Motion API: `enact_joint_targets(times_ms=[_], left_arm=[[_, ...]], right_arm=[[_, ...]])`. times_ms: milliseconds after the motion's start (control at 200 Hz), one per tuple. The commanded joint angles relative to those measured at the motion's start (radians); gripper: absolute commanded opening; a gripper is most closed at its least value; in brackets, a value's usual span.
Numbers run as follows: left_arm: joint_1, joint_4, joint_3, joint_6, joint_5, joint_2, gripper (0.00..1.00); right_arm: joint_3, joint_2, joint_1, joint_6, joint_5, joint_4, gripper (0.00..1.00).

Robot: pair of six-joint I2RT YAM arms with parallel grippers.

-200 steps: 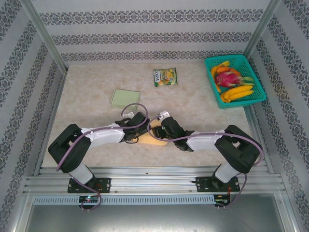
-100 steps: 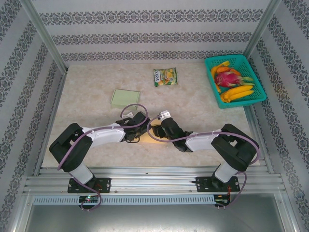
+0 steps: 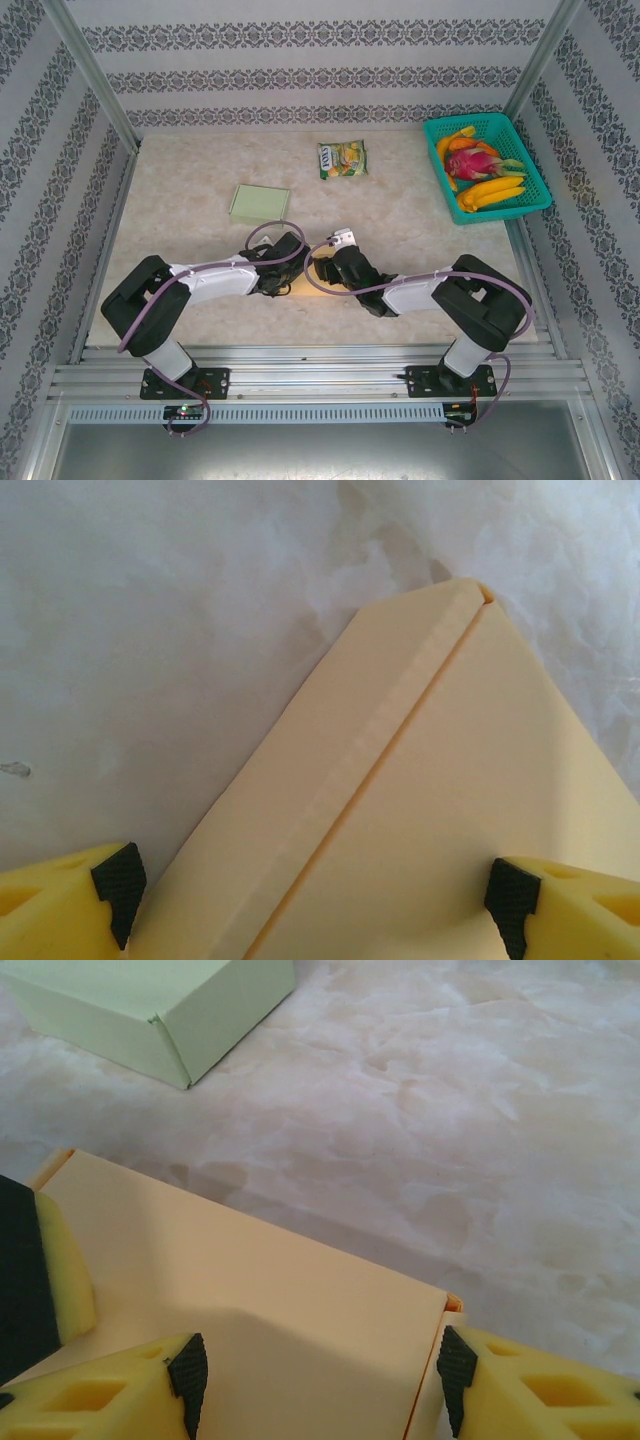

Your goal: Fold the paper box

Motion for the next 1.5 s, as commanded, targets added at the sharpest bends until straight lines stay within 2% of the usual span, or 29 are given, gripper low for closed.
enact_joint_targets(times_ms=[0,415,859,979,1069,1139,1494], left_arm=[[-0.034,-0.055,-0.068,-0.096,0.113,0.088,0.91],[-0.031,-0.018,-0.074,-0.085,0.114,0.176,0.87],[-0.025,-0.038,-0.087,-0.064,0.087,0.151,0.86],[-0.025,-0.044,-0.088,-0.059,0.081,0.142,0.86],[-0.024,-0.049,-0.090,-0.058,0.075,0.137,0.86],[-0.025,-0.051,-0.091,-0.058,0.075,0.133,0.86],[-0.025,-0.053,-0.097,-0.056,0.078,0.120,0.85]], right_arm=[[-0.034,0.069,0.073,0.071,-0.210,-0.097,0.64],[-0.061,0.016,0.074,0.071,-0.216,-0.099,0.64],[-0.122,-0.200,0.071,0.089,-0.191,-0.179,0.63],[-0.146,-0.294,0.069,0.131,-0.153,-0.253,0.61],[-0.173,-0.354,0.062,0.173,-0.156,-0.279,0.54],[-0.184,-0.380,0.061,0.199,-0.171,-0.294,0.54],[-0.198,-0.355,0.046,0.216,-0.186,-0.275,0.55]])
